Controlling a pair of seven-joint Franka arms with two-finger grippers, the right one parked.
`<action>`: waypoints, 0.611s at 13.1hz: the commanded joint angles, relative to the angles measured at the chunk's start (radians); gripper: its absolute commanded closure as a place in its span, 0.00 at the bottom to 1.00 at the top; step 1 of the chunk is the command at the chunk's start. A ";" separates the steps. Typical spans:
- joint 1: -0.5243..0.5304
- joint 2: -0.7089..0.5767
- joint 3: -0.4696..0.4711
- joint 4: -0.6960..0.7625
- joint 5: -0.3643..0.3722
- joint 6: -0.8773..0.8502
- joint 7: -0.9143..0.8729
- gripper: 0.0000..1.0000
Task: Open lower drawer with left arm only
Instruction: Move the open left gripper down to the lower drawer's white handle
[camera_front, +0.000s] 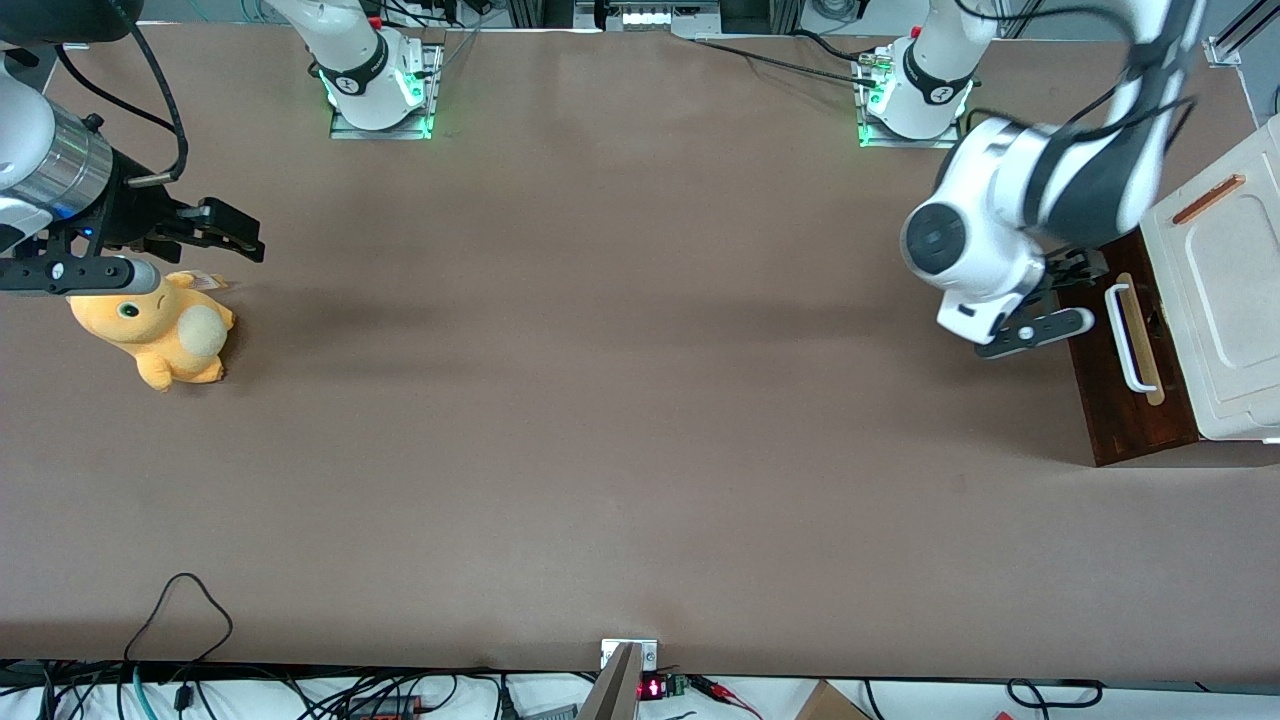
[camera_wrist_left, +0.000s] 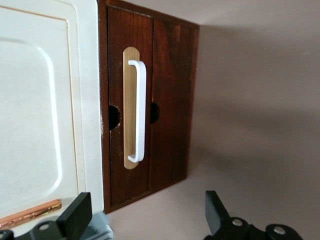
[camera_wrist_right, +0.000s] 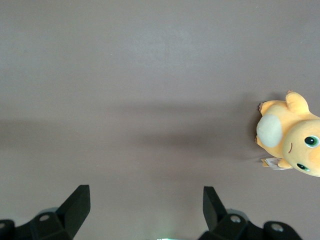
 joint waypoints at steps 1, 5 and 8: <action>-0.012 0.014 0.003 -0.022 0.077 -0.004 -0.014 0.00; -0.011 0.009 0.012 -0.014 0.079 -0.013 -0.013 0.00; -0.014 0.052 0.012 -0.028 0.124 -0.034 -0.021 0.00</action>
